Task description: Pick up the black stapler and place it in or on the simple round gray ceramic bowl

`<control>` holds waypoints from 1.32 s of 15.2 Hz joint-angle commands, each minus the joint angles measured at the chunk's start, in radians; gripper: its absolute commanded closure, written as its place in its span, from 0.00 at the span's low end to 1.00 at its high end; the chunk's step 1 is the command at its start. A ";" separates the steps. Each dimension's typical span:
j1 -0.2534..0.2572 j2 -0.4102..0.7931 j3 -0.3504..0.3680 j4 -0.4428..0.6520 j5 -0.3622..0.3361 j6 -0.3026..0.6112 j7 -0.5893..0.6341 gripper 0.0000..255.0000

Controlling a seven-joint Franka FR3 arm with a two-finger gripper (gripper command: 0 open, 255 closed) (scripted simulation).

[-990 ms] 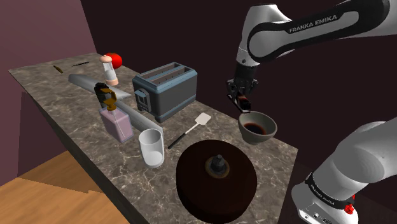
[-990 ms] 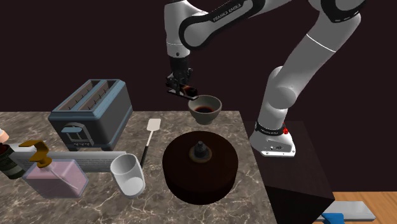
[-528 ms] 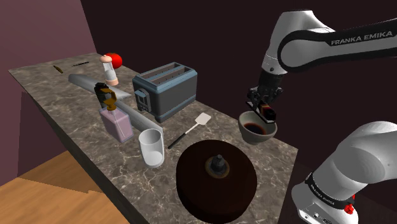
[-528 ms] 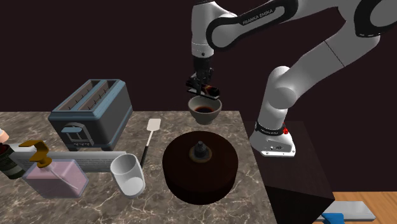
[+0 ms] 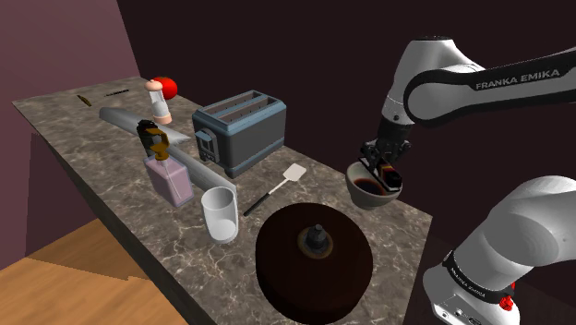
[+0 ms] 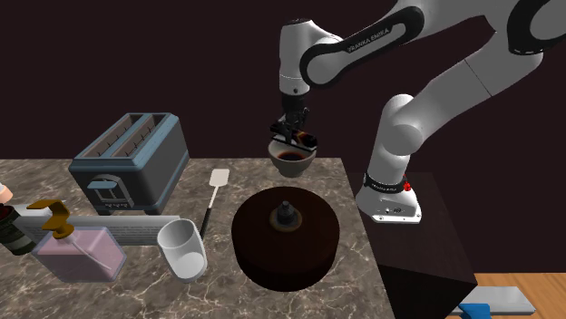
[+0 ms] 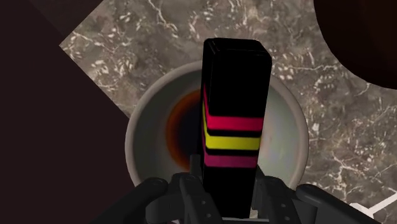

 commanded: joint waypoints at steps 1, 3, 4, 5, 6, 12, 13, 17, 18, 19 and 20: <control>0.000 0.012 0.002 -0.018 0.002 0.031 0.000 1.00; 0.001 0.028 0.005 -0.037 0.004 0.066 0.000 1.00; 0.001 0.038 0.007 -0.046 0.006 0.085 0.000 1.00; 0.001 0.037 0.007 -0.047 0.006 0.085 0.000 1.00; 0.001 0.038 0.007 -0.047 0.005 0.085 0.000 1.00; 0.002 0.038 0.006 -0.047 0.004 0.085 0.001 1.00; 0.003 0.036 0.006 -0.049 0.005 0.086 0.001 0.00; 0.003 0.035 0.006 -0.051 0.005 0.087 0.001 0.00; 0.003 0.038 0.006 -0.047 0.004 0.085 0.001 0.00; 0.002 0.015 0.002 -0.024 0.002 0.040 0.001 0.00; 0.002 -0.004 -0.001 -0.001 -0.001 -0.003 0.001 0.00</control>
